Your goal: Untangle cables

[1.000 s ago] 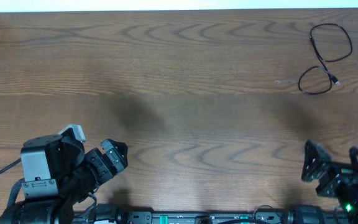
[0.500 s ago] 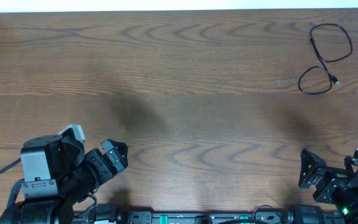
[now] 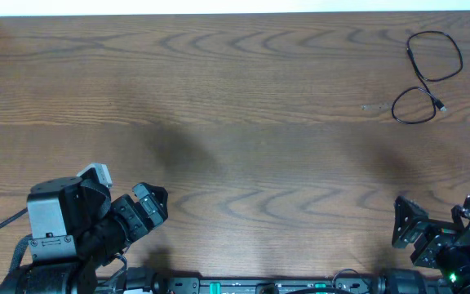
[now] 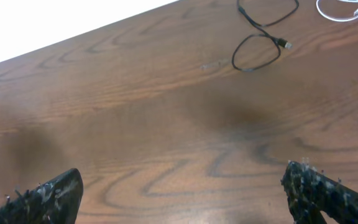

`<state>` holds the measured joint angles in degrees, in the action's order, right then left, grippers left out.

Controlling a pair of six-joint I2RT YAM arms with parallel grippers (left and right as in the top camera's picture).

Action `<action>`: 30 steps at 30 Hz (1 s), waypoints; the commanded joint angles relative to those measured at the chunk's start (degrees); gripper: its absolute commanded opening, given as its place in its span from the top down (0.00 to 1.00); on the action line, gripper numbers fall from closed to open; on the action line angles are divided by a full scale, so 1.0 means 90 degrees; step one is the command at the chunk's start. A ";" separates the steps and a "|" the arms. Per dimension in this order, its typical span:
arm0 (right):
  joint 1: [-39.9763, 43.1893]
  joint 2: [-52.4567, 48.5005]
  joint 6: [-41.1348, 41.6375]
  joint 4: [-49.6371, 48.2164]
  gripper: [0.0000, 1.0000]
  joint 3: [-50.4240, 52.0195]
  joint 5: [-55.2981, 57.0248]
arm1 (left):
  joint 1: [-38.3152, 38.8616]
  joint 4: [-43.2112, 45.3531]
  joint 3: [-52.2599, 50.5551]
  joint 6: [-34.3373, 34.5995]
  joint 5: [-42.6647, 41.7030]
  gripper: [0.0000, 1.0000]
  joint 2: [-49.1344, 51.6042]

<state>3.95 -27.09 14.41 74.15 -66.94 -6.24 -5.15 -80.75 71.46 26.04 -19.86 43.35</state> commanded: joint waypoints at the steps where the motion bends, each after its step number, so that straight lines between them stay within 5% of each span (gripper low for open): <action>1: -0.0032 0.0022 -0.0036 0.0214 0.01 0.0034 0.0083 | -0.0022 0.0000 0.0002 -0.0080 -0.0051 0.04 -0.0002; 9: -0.0032 0.0085 -0.0685 -0.0017 0.01 0.0461 0.0364 | -0.0022 0.0000 0.0002 -0.0080 -0.0051 0.04 -0.0002; 21: -0.0233 0.2327 -0.0872 -0.3412 0.01 0.4357 -0.0041 | -0.0022 -0.0002 0.0002 -0.0083 -0.0053 0.04 -0.0002; 30: -0.0282 0.2975 -0.0874 -0.4680 0.01 0.5826 -0.0170 | -0.0022 -0.0002 0.0002 -0.0080 -0.0051 0.04 -0.0002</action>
<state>1.67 -0.95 7.14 34.24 -16.84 -6.70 -5.15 -80.75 71.44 26.04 -19.86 43.35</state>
